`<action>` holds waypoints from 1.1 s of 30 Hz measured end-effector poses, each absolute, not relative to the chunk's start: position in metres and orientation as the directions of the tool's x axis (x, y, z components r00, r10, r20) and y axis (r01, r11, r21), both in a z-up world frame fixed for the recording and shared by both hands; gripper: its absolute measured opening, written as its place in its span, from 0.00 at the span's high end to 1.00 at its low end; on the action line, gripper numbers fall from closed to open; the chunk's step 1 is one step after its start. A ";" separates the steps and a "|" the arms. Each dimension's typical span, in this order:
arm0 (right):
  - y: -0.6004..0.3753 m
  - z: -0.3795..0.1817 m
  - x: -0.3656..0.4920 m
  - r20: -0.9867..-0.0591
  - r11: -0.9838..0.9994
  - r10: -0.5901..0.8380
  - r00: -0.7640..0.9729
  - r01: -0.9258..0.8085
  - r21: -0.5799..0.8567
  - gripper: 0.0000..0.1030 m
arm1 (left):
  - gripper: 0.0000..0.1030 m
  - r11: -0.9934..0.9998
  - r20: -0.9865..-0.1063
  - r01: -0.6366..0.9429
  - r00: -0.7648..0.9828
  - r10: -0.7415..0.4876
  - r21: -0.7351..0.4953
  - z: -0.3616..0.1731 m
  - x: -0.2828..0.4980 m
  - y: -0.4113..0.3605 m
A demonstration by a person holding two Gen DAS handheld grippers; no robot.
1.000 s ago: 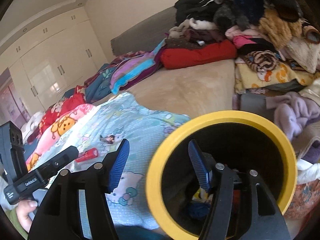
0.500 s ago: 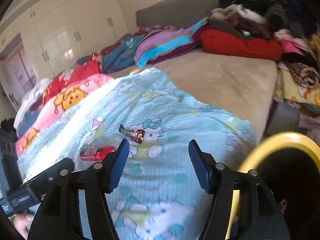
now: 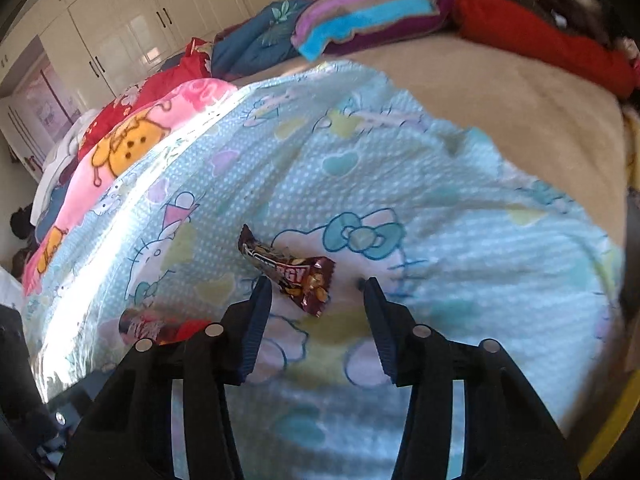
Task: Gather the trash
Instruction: 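Move both open tools back toward the red tube and candy bar, then grasp the red candy tube with the left tool while the right tool grasps the brown candy bar, then lift the red tube and candy bar and carry both over the bin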
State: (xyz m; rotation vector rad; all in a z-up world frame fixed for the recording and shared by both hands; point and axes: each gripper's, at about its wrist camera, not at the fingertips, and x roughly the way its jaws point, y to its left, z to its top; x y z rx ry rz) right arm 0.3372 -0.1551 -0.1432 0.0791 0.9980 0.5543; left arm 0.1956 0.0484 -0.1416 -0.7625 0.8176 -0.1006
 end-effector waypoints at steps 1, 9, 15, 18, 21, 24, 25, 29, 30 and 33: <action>-0.154 -0.146 0.339 -0.776 0.860 0.476 0.414 -0.402 0.314 0.57 | 0.27 0.726 -0.620 -0.202 0.693 -0.368 -0.657 -0.144 0.198 0.049; -0.161 -0.147 0.333 -0.751 0.856 0.501 0.430 -0.376 0.356 0.93 | 0.28 0.663 -0.597 -0.245 0.710 -0.375 -0.707 -0.151 0.212 0.056; -0.188 -0.128 0.293 -0.715 0.875 0.479 0.509 -0.345 0.341 0.94 | 0.28 0.585 -0.582 -0.303 0.723 -0.373 -0.752 -0.157 0.225 0.068; -0.202 -0.115 0.275 -0.687 0.875 0.483 0.543 -0.339 0.347 0.94 | 0.53 0.585 -0.606 -0.343 0.719 -0.339 -0.735 -0.158 0.230 0.070; -0.218 -0.098 0.257 -0.657 0.880 0.475 0.586 -0.346 0.327 0.94 | 0.68 0.555 -0.612 -0.372 0.714 -0.341 -0.744 -0.164 0.231 0.074; -0.236 -0.084 0.239 -0.632 0.897 0.440 0.638 -0.341 0.281 0.94 | 0.72 0.577 -0.588 -0.330 0.733 -0.342 -0.747 -0.153 0.225 0.070; -0.240 -0.081 0.236 -0.627 0.899 0.436 0.646 -0.335 0.280 0.94 | 0.73 0.591 -0.576 -0.308 0.743 -0.340 -0.746 -0.147 0.222 0.067; -0.269 -0.075 0.222 -0.606 0.906 0.422 0.674 -0.287 0.312 0.94 | 0.75 0.666 -0.549 -0.218 0.764 -0.338 -0.713 -0.122 0.212 0.043; -0.274 -0.073 0.218 -0.602 0.908 0.417 0.681 -0.276 0.316 0.94 | 0.75 0.678 -0.546 -0.204 0.766 -0.339 -0.706 -0.118 0.212 0.038; -0.299 -0.068 0.206 -0.593 0.918 0.387 0.706 -0.230 0.324 0.94 | 0.76 0.733 -0.533 -0.141 0.777 -0.335 -0.666 -0.098 0.206 0.017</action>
